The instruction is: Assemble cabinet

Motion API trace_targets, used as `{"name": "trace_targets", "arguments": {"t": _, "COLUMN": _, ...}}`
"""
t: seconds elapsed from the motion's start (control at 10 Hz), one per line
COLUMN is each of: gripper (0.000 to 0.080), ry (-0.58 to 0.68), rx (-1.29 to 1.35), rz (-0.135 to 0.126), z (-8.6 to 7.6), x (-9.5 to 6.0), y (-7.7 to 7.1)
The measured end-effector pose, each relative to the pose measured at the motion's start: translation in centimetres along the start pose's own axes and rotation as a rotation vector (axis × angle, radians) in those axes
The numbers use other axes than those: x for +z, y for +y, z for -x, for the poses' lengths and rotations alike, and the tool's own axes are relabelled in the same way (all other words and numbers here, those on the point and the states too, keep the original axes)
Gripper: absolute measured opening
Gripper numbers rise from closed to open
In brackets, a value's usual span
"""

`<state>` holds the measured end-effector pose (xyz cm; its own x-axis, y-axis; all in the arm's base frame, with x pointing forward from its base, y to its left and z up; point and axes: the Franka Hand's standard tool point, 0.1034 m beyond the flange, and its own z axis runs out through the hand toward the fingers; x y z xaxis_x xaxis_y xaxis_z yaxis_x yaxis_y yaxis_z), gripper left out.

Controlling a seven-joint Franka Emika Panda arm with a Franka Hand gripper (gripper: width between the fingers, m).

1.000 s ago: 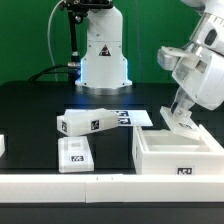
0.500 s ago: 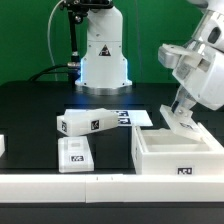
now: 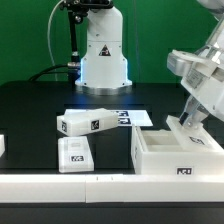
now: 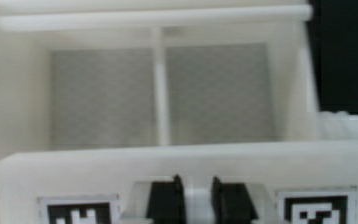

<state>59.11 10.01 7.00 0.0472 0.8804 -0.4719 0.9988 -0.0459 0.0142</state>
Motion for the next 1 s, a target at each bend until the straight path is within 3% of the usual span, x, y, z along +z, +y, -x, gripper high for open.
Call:
{"name": "trace_targets", "arguments": {"t": 0.5, "gripper": 0.0067, "ry": 0.003, "rx": -0.011, "rz": -0.001, "z": 0.3, "x": 0.2, "y": 0.3}}
{"name": "trace_targets", "arguments": {"t": 0.8, "gripper": 0.0067, "ry": -0.034, "rx": -0.009, "rz": -0.04, "z": 0.4, "x": 0.8, "y": 0.4}}
{"name": "trace_targets", "arguments": {"t": 1.0, "gripper": 0.0067, "ry": -0.044, "rx": 0.003, "rz": -0.048, "z": 0.1, "x": 1.1, "y": 0.3}}
